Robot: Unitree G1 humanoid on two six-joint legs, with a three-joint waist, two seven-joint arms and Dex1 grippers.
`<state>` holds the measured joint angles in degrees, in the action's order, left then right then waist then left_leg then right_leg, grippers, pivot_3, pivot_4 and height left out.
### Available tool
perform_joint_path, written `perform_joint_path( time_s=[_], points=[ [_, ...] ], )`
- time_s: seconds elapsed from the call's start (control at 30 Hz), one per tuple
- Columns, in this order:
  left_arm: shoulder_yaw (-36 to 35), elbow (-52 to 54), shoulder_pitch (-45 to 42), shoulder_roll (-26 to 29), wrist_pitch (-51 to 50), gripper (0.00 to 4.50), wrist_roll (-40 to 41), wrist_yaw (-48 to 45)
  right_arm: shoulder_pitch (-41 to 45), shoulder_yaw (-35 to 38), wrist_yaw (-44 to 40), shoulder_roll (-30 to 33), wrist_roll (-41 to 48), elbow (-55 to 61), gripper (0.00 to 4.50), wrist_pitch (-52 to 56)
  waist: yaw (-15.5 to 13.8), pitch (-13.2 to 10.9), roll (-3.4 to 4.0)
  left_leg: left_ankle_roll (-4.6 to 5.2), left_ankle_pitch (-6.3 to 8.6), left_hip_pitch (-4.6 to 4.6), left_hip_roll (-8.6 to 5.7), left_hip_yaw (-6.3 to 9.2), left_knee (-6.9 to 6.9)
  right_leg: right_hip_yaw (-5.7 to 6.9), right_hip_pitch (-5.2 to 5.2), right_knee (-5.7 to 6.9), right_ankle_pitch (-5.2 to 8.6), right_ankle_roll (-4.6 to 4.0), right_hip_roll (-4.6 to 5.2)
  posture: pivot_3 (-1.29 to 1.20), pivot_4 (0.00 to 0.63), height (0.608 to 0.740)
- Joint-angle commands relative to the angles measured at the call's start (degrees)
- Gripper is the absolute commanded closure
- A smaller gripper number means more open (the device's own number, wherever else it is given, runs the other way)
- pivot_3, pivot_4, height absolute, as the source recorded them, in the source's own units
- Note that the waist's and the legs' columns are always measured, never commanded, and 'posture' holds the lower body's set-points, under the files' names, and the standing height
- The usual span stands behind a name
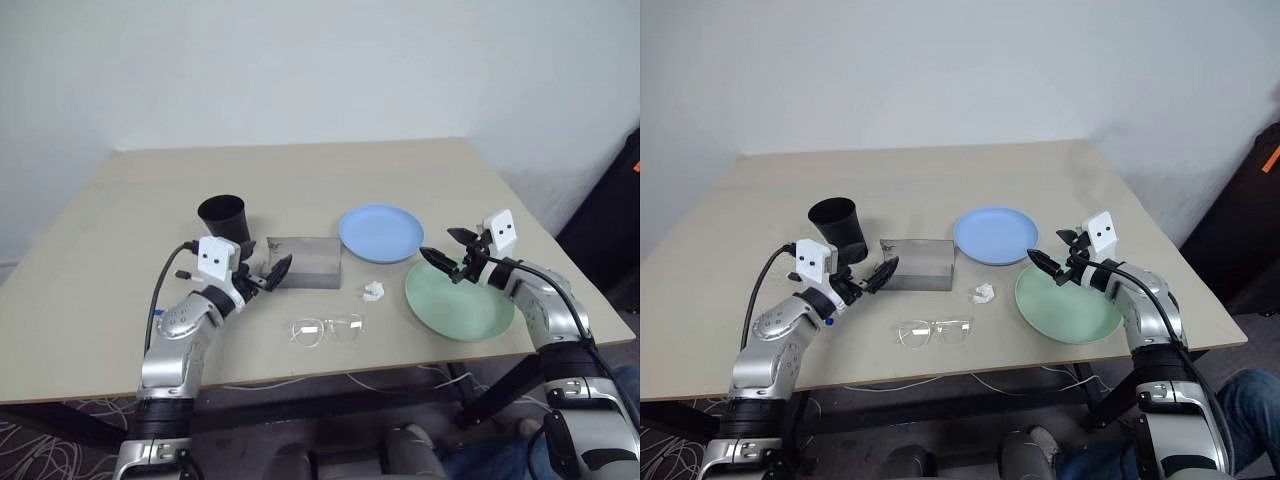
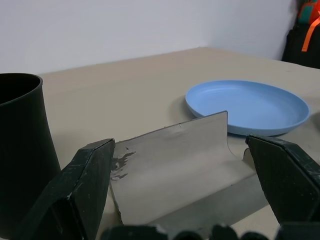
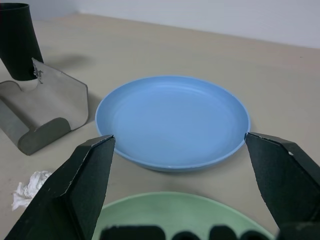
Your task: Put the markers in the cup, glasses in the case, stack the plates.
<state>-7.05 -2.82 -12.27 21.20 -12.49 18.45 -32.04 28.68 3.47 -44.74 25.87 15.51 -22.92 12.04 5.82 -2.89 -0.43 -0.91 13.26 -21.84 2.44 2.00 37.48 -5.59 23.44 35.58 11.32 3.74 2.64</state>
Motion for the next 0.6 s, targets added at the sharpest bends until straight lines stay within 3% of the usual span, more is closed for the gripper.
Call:
perform_joint_path(
  time_s=[0.03,0.33,0.6],
  points=[
    [0.45,1.09,-1.37,0.60,1.06,0.04,-0.33,-1.10,1.57,1.04,0.95,-0.37,0.19,1.91,0.00,-1.26,0.00,0.00,0.00,0.00,0.00,0.00,0.00,0.00,0.00,0.00,0.00,0.00,0.00,0.00,0.00,0.00,0.000,0.740],
    [-1.16,2.18,-0.44,4.06,-0.73,0.04,1.42,-4.44,-0.76,1.31,3.08,-2.14,1.02,4.11,0.00,0.32,0.01,0.00,0.00,0.00,0.00,-0.01,0.00,0.00,-0.03,0.00,0.02,0.00,0.00,0.00,0.00,0.00,0.000,0.740],
    [-2.48,0.67,0.91,5.48,-1.07,0.04,3.43,-7.98,-5.63,0.21,5.52,-5.22,2.42,13.07,0.00,6.69,0.00,-0.02,0.00,-0.01,0.00,-0.03,0.01,0.00,-0.08,-0.01,0.08,-0.01,0.01,-0.01,0.00,0.00,0.000,0.740]
  ],
)
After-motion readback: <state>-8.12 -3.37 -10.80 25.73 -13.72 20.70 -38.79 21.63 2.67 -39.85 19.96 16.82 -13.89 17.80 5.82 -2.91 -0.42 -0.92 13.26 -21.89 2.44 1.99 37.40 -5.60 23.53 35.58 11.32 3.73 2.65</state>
